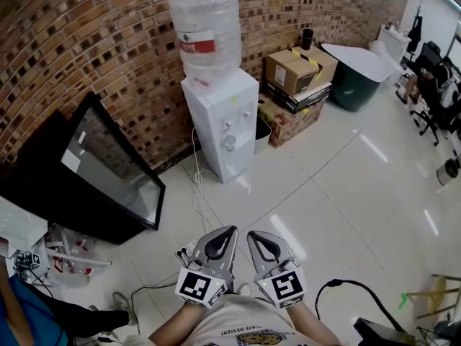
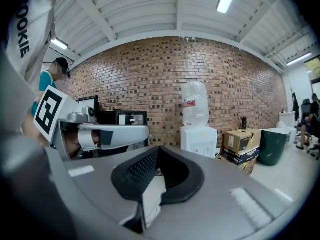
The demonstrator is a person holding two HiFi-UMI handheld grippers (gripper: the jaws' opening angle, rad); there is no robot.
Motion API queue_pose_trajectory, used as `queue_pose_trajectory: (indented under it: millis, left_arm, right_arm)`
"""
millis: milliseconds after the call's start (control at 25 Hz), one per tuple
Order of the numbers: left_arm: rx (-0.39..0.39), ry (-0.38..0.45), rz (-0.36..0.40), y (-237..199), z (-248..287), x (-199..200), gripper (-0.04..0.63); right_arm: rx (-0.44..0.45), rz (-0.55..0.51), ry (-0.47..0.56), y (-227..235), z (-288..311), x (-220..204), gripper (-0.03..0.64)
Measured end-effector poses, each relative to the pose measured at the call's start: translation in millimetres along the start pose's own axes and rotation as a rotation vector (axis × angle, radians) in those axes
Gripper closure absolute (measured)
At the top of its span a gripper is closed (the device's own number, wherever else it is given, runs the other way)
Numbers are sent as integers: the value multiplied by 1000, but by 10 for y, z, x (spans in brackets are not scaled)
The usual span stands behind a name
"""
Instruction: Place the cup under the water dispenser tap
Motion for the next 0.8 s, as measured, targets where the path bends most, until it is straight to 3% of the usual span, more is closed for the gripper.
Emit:
queue_pose_trajectory:
  millis: [480,800]
  left_arm:
    - [-9,-36,18,360,-524,-182,604]
    - [-29,-40,16,367,-731,-192,604]
  right_arm:
    - [-6,8,0,-382,-491,-79,611]
    - [-6,-13,-11,-622,-440,-65,611]
Point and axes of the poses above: the fingertips, and each gripper's own axes: z forward along the fingers, y to its right, x out of its top, the point moved 6 cm from there along -z, backward along the fingers, and after that the axes turned 14 degrees about -y, right-handed, at the moved point
